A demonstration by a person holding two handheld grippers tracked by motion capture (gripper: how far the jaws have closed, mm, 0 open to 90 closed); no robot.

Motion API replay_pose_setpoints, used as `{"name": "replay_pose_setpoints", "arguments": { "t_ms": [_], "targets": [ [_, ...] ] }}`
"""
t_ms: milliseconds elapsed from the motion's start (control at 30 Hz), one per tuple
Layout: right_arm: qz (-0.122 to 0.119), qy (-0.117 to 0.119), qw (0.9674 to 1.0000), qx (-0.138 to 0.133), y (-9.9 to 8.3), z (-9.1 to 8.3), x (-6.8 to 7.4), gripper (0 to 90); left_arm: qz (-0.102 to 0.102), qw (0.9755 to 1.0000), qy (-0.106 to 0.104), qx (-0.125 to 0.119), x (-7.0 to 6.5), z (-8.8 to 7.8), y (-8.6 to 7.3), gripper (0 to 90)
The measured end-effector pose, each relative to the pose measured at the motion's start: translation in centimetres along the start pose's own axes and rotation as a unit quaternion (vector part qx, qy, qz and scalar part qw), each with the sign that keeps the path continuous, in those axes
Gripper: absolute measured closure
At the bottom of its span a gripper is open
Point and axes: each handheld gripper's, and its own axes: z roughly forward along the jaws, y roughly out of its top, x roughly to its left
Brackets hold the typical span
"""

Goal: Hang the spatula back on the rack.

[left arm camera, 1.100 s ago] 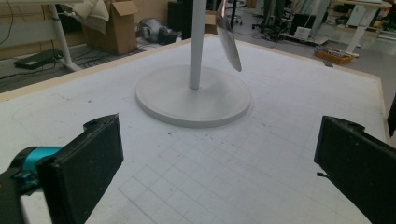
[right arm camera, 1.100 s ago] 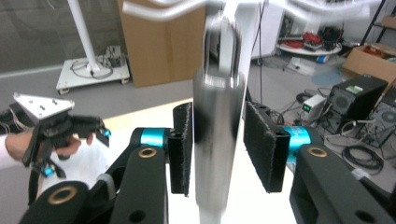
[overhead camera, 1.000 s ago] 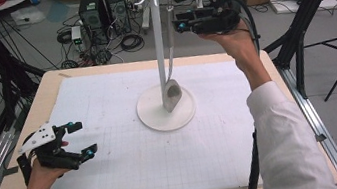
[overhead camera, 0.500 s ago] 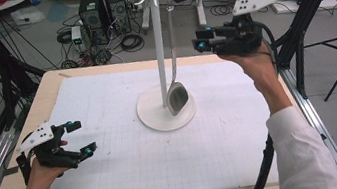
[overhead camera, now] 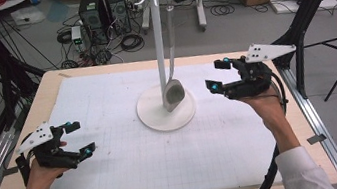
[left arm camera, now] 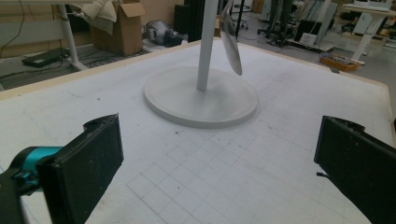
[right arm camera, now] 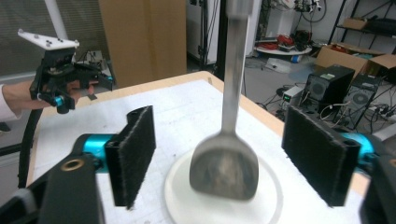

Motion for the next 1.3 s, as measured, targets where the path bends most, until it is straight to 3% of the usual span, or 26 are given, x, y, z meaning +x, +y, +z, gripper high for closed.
{"name": "replay_pose_setpoints", "arguments": {
  "t_ms": [67, 267, 300, 567, 900, 967, 1300],
  "targets": [
    [0.003, -0.002, 1.0, -0.006, -1.5, -0.2, 0.1, 14.4, 0.003, 1.0, 0.0, 0.002, -0.1, 0.0, 0.0, 1.7],
    [0.007, -0.004, 0.9999, 0.007, -3.9, -0.6, 0.2, 7.1, 0.002, 1.0, 0.0, 0.001, -0.2, 0.0, 0.0, 1.7],
    [0.009, -0.007, 0.9999, 0.009, -4.4, -0.6, 0.3, 0.2, 0.004, 1.0, 0.0, 0.002, -0.2, 0.0, 0.0, 1.7],
    [-0.001, -0.015, 0.9999, -0.003, -8.3, -1.5, 1.9, 0.1, 0.006, 1.0, 0.004, -0.001, -0.3, -0.2, 0.0, 1.7],
    [0.029, -0.042, 0.9987, -0.004, -12.9, -2.4, 2.5, 0.2, 0.01, 0.9999, 0.005, 0.001, -0.5, -0.5, -0.3, 1.7],
    [0.034, -0.039, 0.9986, 0.008, -13.4, -2.4, 2.4, 0.2, 0.013, 0.9999, 0.006, 0.003, -0.5, -0.4, -0.3, 1.8],
    [0.042, -0.045, 0.9981, 0.001, -14.1, -2.3, 2.4, 0.2, 0.014, 0.9999, 0.008, 0.005, -0.4, -0.5, -0.4, 1.7]
  ]
}}
